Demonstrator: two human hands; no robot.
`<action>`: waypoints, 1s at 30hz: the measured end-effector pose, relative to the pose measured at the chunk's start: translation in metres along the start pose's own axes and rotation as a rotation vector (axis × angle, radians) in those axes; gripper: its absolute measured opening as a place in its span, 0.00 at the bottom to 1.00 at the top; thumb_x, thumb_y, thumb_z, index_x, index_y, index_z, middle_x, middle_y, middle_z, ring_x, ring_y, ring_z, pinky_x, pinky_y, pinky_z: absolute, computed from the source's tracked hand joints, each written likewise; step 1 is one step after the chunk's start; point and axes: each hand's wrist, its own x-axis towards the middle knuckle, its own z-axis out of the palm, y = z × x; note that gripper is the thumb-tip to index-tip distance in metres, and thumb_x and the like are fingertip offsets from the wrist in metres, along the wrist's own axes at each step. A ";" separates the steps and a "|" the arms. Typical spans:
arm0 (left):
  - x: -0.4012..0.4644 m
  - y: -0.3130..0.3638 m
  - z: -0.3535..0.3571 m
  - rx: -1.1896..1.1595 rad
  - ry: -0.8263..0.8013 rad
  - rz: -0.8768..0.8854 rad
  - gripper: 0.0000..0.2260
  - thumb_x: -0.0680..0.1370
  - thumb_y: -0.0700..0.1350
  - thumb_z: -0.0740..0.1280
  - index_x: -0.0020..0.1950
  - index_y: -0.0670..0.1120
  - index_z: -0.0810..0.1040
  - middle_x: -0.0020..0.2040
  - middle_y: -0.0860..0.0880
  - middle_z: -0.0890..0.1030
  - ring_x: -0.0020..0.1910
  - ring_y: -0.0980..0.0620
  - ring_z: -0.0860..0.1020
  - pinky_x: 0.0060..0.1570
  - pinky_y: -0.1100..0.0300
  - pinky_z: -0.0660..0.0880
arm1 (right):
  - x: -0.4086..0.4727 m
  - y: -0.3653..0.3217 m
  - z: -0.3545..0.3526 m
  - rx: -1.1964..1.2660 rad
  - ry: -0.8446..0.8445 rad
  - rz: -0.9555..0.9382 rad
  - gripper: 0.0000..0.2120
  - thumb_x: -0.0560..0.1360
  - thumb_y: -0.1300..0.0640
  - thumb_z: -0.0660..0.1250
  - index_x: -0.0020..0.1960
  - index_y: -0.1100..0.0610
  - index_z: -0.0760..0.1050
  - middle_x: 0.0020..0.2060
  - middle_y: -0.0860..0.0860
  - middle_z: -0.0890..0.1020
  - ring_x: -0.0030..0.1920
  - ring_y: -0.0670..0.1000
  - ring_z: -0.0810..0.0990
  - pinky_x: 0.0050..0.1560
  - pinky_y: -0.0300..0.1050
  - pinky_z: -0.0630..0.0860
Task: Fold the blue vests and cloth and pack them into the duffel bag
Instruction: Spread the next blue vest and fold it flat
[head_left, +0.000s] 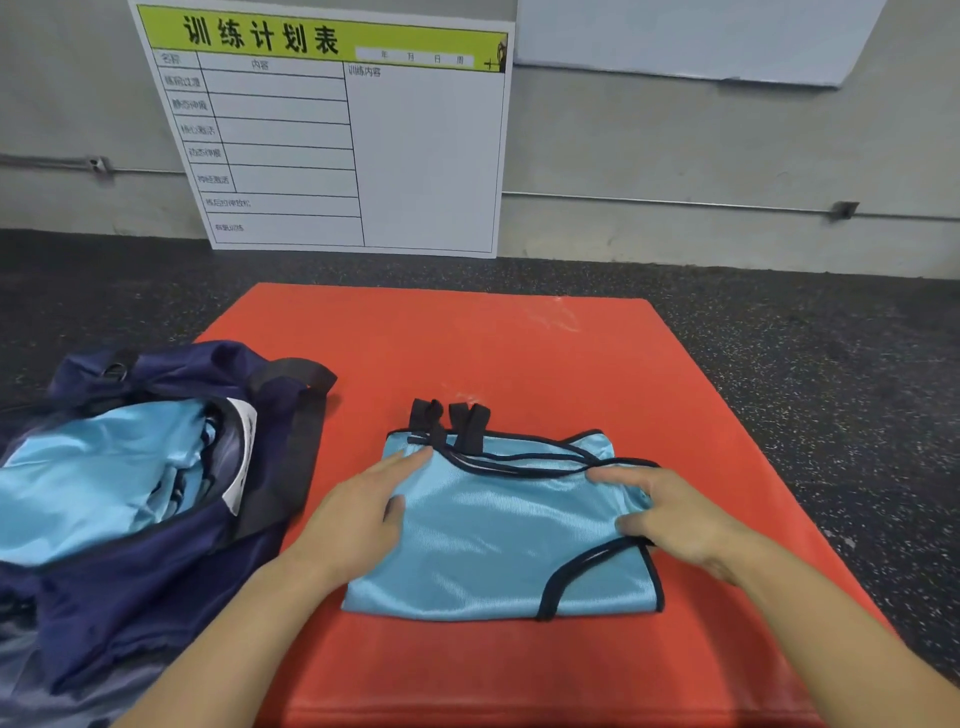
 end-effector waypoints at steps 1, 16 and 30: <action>0.003 -0.001 -0.001 0.003 0.011 -0.002 0.30 0.80 0.38 0.61 0.79 0.60 0.62 0.78 0.53 0.66 0.78 0.57 0.63 0.73 0.60 0.64 | 0.002 -0.002 0.000 -0.015 0.006 -0.005 0.31 0.73 0.69 0.71 0.69 0.42 0.77 0.71 0.40 0.73 0.74 0.43 0.67 0.76 0.41 0.61; 0.018 0.002 -0.005 0.104 0.087 -0.146 0.30 0.82 0.42 0.59 0.81 0.60 0.55 0.80 0.57 0.60 0.76 0.54 0.66 0.67 0.58 0.69 | 0.036 -0.015 0.001 -0.051 0.173 0.036 0.28 0.75 0.66 0.71 0.71 0.46 0.76 0.66 0.45 0.77 0.59 0.60 0.82 0.53 0.40 0.79; 0.018 0.033 0.014 0.511 0.254 0.108 0.21 0.76 0.47 0.69 0.68 0.46 0.76 0.72 0.44 0.73 0.66 0.42 0.74 0.59 0.47 0.75 | 0.050 -0.053 0.053 -0.618 0.595 -0.254 0.17 0.79 0.60 0.66 0.66 0.51 0.81 0.64 0.49 0.80 0.65 0.54 0.74 0.70 0.50 0.68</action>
